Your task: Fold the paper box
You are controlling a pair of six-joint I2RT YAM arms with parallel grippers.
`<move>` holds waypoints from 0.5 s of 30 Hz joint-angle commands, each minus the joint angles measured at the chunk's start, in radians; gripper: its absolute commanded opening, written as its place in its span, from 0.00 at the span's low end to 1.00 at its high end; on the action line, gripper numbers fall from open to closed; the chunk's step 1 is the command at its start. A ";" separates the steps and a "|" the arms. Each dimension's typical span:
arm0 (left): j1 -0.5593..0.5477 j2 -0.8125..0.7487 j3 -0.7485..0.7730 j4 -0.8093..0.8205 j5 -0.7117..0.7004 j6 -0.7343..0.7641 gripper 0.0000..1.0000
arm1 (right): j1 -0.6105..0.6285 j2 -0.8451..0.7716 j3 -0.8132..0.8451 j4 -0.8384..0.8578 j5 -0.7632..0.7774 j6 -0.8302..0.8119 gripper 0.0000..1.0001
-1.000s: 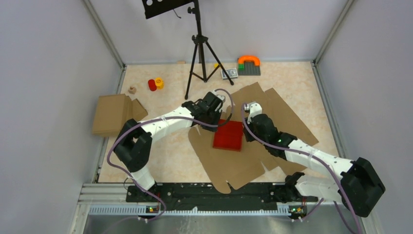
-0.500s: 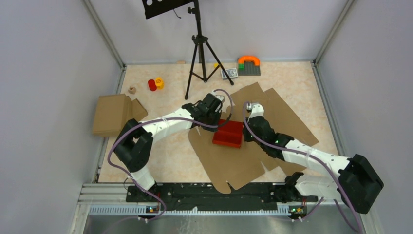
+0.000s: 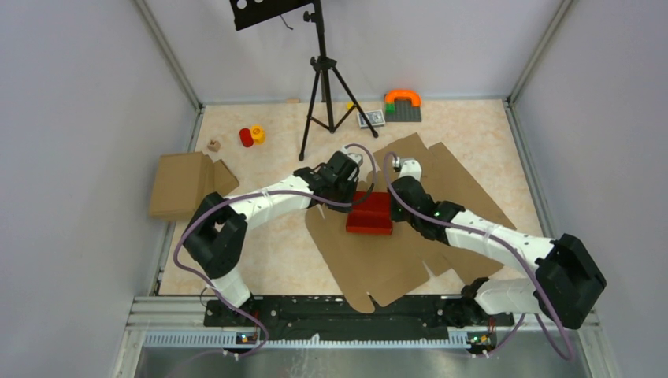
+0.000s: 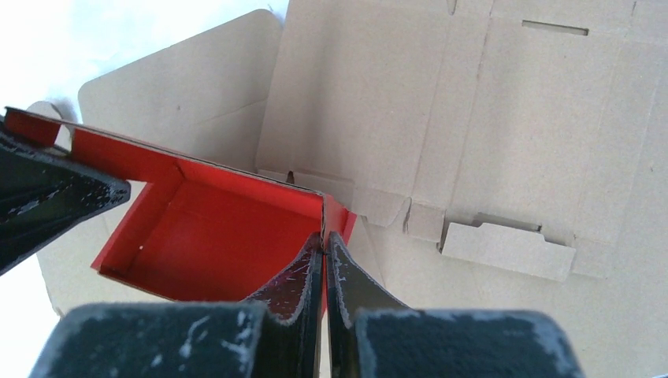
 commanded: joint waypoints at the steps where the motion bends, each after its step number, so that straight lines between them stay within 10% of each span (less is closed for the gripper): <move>1: -0.014 -0.046 -0.018 0.041 0.033 -0.020 0.00 | 0.017 0.034 0.066 -0.002 0.004 0.077 0.00; 15: -0.020 -0.061 -0.029 0.059 0.027 -0.030 0.00 | 0.020 0.082 0.127 -0.032 0.067 0.168 0.00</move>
